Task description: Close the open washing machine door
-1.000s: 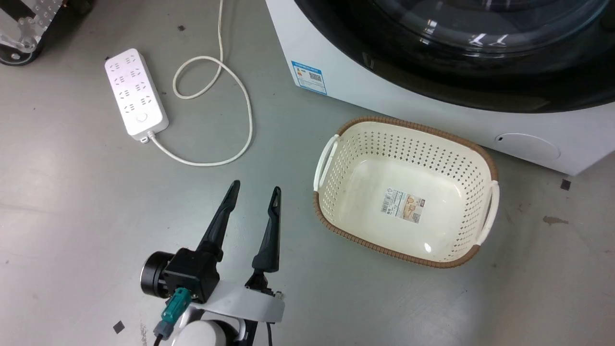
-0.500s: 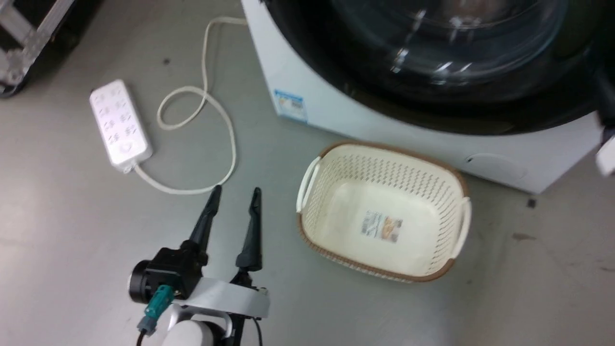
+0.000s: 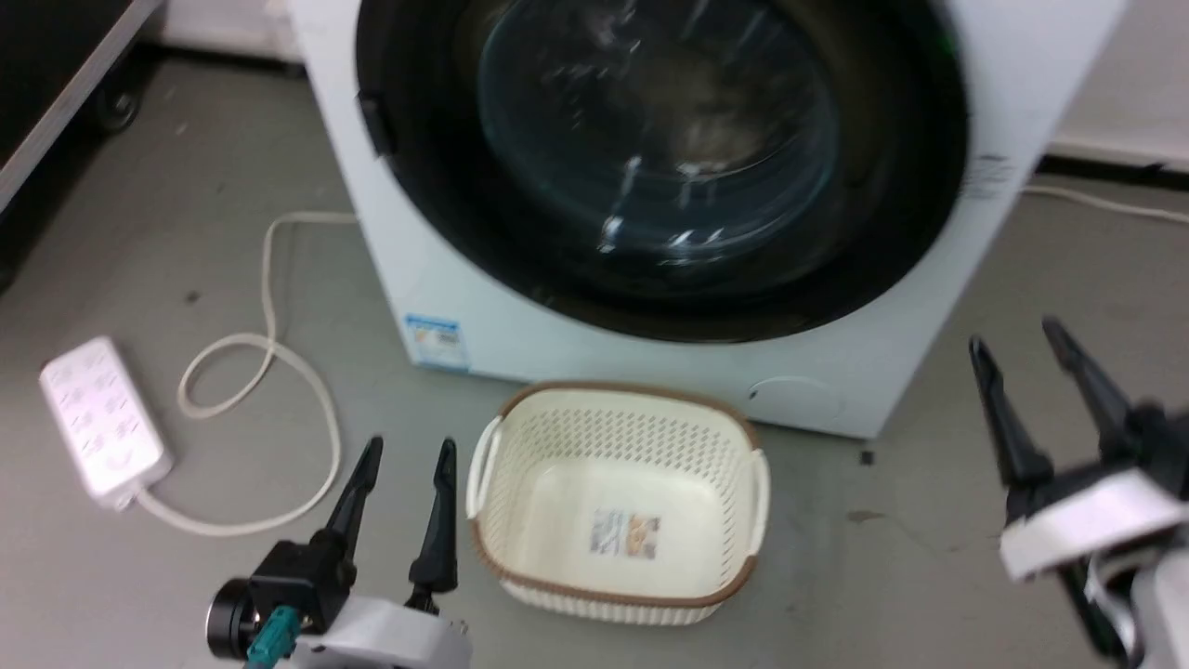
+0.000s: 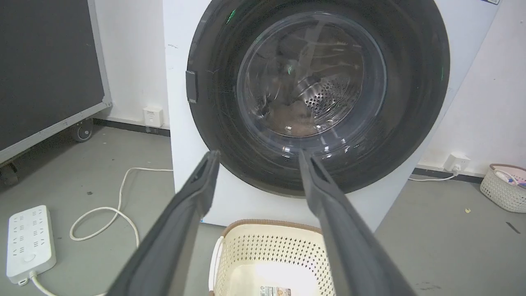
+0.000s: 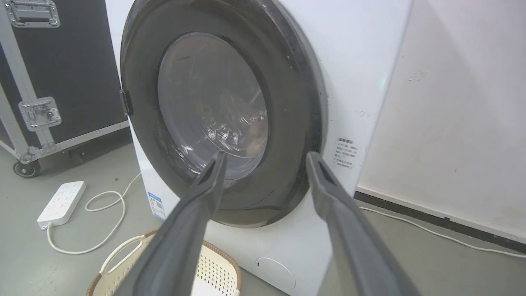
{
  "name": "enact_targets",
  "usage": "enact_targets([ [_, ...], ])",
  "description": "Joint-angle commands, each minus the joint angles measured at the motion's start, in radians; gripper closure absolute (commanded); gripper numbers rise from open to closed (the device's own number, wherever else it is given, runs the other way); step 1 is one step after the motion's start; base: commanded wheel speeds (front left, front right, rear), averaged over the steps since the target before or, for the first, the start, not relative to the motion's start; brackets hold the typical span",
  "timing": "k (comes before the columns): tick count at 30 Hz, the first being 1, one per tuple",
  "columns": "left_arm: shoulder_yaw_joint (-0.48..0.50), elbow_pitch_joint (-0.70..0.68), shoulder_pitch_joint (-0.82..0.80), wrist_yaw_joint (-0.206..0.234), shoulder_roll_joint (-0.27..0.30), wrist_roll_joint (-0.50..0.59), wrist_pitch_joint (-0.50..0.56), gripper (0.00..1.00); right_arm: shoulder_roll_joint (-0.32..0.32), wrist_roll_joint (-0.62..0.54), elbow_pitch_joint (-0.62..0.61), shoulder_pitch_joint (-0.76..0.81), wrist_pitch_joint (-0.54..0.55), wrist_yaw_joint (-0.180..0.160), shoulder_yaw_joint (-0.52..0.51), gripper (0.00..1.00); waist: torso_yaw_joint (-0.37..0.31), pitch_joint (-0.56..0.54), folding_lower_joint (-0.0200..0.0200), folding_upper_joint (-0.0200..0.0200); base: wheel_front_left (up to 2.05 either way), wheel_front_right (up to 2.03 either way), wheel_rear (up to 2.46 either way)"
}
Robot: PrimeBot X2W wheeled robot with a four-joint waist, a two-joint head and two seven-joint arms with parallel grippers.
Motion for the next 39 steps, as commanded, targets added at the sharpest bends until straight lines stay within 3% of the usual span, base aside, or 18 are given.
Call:
enact_targets([
  [1, 0.008, 0.011, 0.025, -0.008, 0.003, 0.014, -0.005, 0.0, 0.054, -0.038, -0.056, 0.075, -0.004, -0.001, -0.046, 0.0, -0.063, -0.063, 0.0003, 0.0, 0.0, 0.0, 0.0],
  [8, 0.027, 0.031, 0.073, -0.022, 0.003, 0.025, -0.005, 0.0, 0.227, -0.206, -0.22, 0.275, -0.004, -0.001, -0.16, 0.0, -0.105, -0.088, 0.0003, 0.0, 0.0, 0.0, 0.0],
  [18, 0.015, 0.041, 0.096, -0.024, 0.001, 0.052, -0.005, 0.0, 0.288, -0.306, -0.216, 0.372, -0.004, -0.001, -0.167, 0.0, -0.117, -0.09, 0.0003, 0.0, 0.0, 0.0, 0.0],
  [19, 0.014, 0.043, 0.086, -0.024, 0.0, 0.049, 0.0, 1.0, 0.285, -0.302, -0.215, 0.358, 0.0, 0.0, -0.163, 1.0, -0.116, -0.091, 0.0003, 0.0, 0.0, 0.0, 0.0],
  [39, 0.028, 0.026, 0.08, -0.013, -0.001, 0.07, 0.036, 1.0, 0.286, -0.297, -0.222, 0.348, 0.036, 0.0, -0.153, 1.0, -0.12, -0.09, 0.0004, 0.0, 0.0, 0.0, 0.0],
])
